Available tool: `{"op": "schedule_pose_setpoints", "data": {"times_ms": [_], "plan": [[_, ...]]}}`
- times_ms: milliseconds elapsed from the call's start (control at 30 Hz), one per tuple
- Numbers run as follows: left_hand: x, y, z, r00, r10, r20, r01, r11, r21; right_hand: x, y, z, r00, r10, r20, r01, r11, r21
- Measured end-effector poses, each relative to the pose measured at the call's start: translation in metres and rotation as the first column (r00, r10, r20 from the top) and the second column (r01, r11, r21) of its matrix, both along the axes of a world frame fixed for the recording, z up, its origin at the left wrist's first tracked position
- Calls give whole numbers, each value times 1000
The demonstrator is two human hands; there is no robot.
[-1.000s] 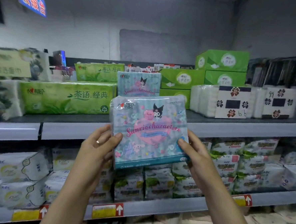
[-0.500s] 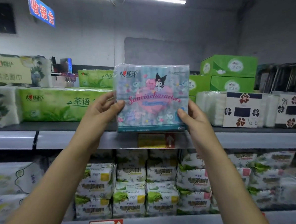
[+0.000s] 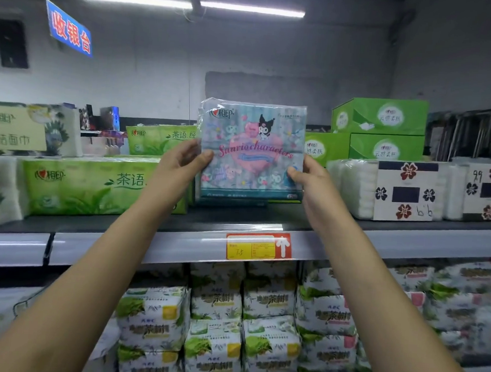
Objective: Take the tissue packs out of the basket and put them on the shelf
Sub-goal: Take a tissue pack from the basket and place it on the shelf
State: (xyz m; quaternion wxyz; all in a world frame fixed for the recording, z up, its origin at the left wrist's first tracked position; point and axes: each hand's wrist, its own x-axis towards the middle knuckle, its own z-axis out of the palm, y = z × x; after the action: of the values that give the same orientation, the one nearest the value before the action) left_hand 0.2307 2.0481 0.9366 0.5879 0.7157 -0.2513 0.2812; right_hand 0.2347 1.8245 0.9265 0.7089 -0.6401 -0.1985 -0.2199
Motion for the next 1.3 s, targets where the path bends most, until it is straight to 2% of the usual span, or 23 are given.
{"op": "schedule_pose_setpoints", "data": {"times_ms": [167,367,533,700,867,1000,1200,1300], "plan": [[17,10,10,996,87,34,-92,983,156,11,6,16,994,-7,-110,10,1000,25],[29,17,17,965,236,114,-260,911,319,25,20,17,980,-29,-199,24,999,-25],[43,28,15,908,387,158,-416,794,443,34,33,16,972,-25,-233,21,1000,-20],[56,32,11,798,504,331,-594,566,572,39,38,10,976,-70,-204,59,997,-57],[67,31,4,721,558,411,-683,474,556,42,37,5,985,-72,-154,59,995,-81],[70,31,1,674,583,454,-727,413,549,46,37,3,979,-107,-173,87,989,-120],[67,31,-2,639,596,487,-752,350,558,52,39,0,970,-173,-170,146,976,-160],[69,32,-4,632,594,497,-762,360,538,57,37,-4,964,-190,-188,158,972,-172]]}}
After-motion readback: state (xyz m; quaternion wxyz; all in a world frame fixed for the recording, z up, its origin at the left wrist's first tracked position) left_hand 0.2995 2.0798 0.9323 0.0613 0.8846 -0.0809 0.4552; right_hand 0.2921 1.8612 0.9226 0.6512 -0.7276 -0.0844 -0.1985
